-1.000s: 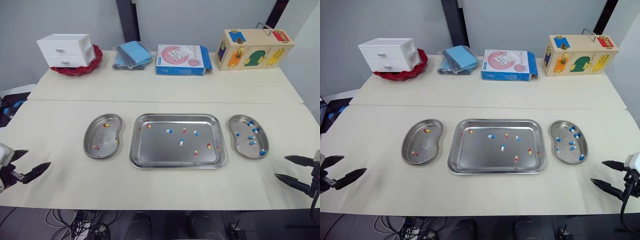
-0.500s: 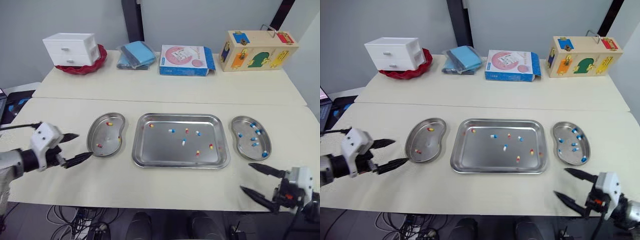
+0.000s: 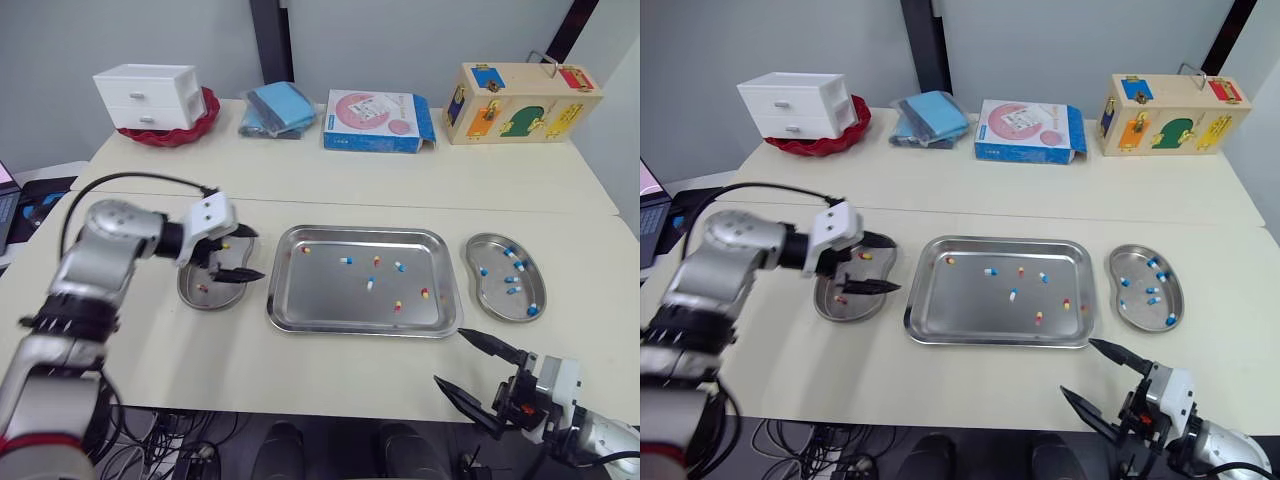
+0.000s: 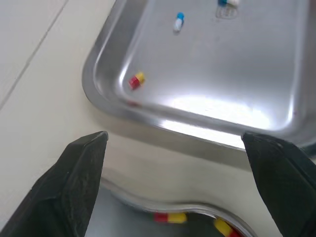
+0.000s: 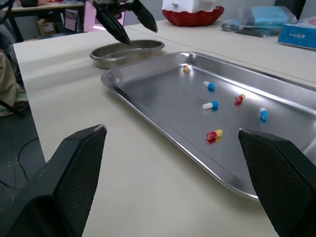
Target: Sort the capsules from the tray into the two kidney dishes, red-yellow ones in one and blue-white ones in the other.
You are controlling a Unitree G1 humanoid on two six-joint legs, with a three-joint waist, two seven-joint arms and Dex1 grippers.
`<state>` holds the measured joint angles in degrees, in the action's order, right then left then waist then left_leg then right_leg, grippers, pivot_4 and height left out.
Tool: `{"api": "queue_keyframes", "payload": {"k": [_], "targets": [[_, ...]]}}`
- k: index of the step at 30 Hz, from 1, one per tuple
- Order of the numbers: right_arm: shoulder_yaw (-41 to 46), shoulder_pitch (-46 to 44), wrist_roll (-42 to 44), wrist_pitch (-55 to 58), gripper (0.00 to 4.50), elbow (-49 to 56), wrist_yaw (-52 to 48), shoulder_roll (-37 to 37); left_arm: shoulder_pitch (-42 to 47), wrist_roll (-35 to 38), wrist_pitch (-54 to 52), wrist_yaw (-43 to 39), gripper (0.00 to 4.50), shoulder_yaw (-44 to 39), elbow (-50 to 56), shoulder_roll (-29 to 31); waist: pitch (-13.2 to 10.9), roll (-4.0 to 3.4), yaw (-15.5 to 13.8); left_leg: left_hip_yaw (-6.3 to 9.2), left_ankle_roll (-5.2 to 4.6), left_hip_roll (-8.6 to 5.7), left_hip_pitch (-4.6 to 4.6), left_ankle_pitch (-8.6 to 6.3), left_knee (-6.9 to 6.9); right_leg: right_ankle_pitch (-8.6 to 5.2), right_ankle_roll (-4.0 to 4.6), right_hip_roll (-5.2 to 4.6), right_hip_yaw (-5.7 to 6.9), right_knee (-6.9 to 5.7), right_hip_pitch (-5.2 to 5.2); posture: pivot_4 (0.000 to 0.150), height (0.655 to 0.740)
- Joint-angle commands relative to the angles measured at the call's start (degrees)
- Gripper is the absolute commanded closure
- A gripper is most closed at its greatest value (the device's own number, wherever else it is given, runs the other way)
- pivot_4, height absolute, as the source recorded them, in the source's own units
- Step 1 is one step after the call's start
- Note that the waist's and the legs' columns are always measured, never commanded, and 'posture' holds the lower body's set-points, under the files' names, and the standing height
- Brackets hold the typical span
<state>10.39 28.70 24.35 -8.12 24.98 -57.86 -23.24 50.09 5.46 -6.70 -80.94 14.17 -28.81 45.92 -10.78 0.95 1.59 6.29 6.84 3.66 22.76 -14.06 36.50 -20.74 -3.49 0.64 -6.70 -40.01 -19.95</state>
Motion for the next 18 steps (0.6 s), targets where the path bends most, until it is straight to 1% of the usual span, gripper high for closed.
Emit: {"api": "queue_keyframes", "payload": {"k": [1,4,7,10,18], "targets": [[-0.55,1.42,-0.33,-1.58,0.03,2.32,2.14,0.11,5.85,-3.74,5.96,-2.71,0.00,2.04,-7.74,-1.97,0.00,-0.01,0.27,0.00,0.00,0.00,0.01,0.00,0.01,0.00,0.00,0.00,0.00,0.01,-0.01,0.150,0.7400],[-1.44,2.49,-0.67,-2.32,0.03,2.73,3.34,0.13,11.54,-6.76,9.21,-4.66,0.00,4.23,-14.51,-5.29,0.00,-0.02,0.72,0.00,-0.01,0.01,0.01,0.00,-0.02,0.00,0.00,0.02,-0.01,0.00,-0.05,0.150,0.7400],[-2.31,3.22,-1.13,-2.84,0.00,3.23,4.63,0.13,15.10,-9.44,12.29,-5.83,0.62,5.98,-19.63,-7.89,0.00,-0.01,0.94,0.01,-0.01,0.01,0.03,0.00,0.00,0.00,0.00,0.02,-0.01,-0.01,-0.05,0.150,0.7400],[-2.89,3.85,-1.45,-3.27,0.00,3.72,6.02,0.17,16.85,-11.93,15.69,-5.56,1.52,7.04,-23.52,-9.80,0.00,-0.02,1.13,0.01,-0.01,0.00,0.02,0.00,0.01,0.00,0.00,0.02,-0.02,-0.01,-0.03,0.150,0.7400],[-4.63,5.95,-2.61,-5.11,0.00,4.85,8.99,0.82,19.81,-17.40,20.61,-2.55,1.52,8.05,-31.08,-13.98,0.00,-0.01,1.25,0.02,-0.01,0.00,0.06,0.00,0.03,0.00,0.00,0.01,-0.01,-0.01,-0.04,0.150,0.7400]]}}
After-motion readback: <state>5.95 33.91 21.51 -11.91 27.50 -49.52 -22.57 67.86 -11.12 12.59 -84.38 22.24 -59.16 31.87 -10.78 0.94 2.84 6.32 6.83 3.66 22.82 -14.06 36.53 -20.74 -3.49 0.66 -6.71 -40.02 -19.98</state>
